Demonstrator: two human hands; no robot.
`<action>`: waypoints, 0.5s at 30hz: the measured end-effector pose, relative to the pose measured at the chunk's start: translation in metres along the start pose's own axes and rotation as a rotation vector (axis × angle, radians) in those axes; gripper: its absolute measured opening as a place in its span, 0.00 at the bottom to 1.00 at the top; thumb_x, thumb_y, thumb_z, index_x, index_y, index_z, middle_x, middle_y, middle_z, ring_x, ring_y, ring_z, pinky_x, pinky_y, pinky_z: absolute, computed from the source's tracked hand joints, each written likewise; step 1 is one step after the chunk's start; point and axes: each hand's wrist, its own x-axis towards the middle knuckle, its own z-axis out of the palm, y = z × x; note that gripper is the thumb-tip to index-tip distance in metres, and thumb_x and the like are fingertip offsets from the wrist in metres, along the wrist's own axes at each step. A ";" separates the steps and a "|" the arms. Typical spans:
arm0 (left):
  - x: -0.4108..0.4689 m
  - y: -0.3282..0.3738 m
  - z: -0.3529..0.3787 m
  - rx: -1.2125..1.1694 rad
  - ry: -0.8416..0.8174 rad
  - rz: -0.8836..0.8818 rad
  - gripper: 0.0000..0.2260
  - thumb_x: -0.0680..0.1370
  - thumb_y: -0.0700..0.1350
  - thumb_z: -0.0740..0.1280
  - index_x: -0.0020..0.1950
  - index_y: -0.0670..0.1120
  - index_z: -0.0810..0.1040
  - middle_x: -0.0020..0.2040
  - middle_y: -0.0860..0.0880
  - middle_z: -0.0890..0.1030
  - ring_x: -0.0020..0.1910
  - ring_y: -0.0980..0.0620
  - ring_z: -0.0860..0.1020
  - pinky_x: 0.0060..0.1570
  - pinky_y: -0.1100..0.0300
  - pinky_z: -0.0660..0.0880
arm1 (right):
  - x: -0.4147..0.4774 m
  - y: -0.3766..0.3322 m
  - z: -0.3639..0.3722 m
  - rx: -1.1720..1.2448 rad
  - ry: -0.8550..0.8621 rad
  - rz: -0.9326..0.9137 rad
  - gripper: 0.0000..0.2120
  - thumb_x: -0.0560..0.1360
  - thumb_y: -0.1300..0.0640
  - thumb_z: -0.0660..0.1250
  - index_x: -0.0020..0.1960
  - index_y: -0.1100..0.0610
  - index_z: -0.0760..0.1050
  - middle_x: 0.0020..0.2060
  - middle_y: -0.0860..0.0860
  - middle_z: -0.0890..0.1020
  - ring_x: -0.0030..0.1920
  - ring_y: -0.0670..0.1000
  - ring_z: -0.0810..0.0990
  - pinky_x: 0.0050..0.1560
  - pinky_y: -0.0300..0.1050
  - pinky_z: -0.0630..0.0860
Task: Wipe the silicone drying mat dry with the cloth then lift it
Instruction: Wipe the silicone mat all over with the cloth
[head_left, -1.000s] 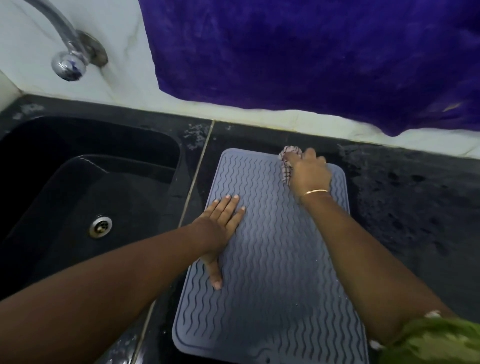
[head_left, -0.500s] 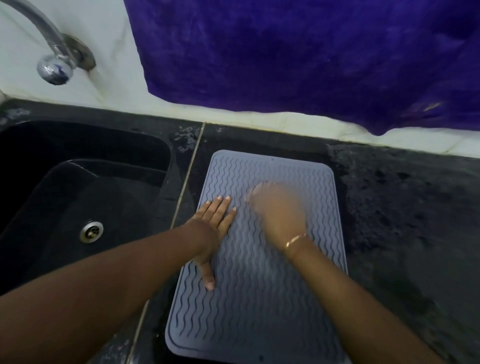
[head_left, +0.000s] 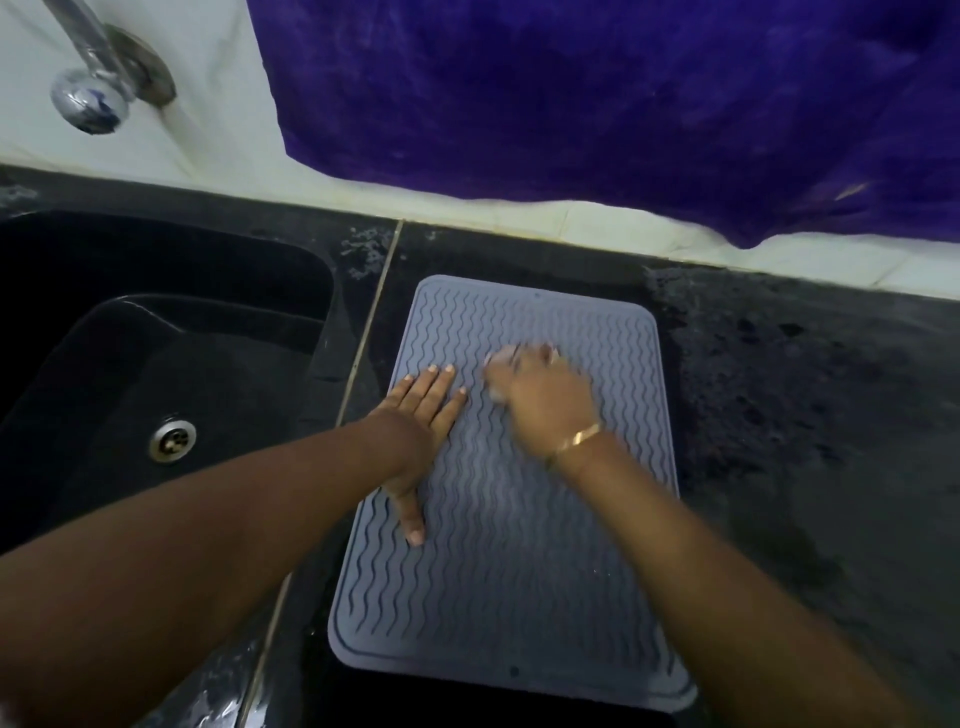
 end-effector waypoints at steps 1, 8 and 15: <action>0.001 0.000 0.000 0.003 0.001 -0.008 0.70 0.54 0.68 0.76 0.62 0.44 0.18 0.66 0.41 0.19 0.63 0.43 0.20 0.60 0.48 0.25 | -0.019 -0.012 0.006 0.009 0.007 -0.010 0.19 0.78 0.56 0.58 0.69 0.54 0.64 0.65 0.63 0.69 0.65 0.68 0.67 0.57 0.59 0.74; 0.000 0.002 0.001 0.039 0.012 -0.026 0.72 0.53 0.69 0.75 0.66 0.43 0.20 0.67 0.40 0.20 0.67 0.42 0.23 0.60 0.48 0.25 | -0.006 0.003 0.017 -0.006 0.175 0.100 0.16 0.78 0.56 0.56 0.65 0.50 0.70 0.58 0.61 0.72 0.58 0.63 0.71 0.43 0.52 0.76; 0.007 0.002 0.002 0.047 0.009 -0.054 0.73 0.51 0.69 0.75 0.67 0.43 0.20 0.68 0.40 0.21 0.68 0.41 0.24 0.64 0.47 0.27 | 0.063 0.028 -0.003 0.050 0.114 0.185 0.16 0.75 0.60 0.62 0.63 0.52 0.72 0.56 0.61 0.74 0.56 0.63 0.74 0.52 0.53 0.75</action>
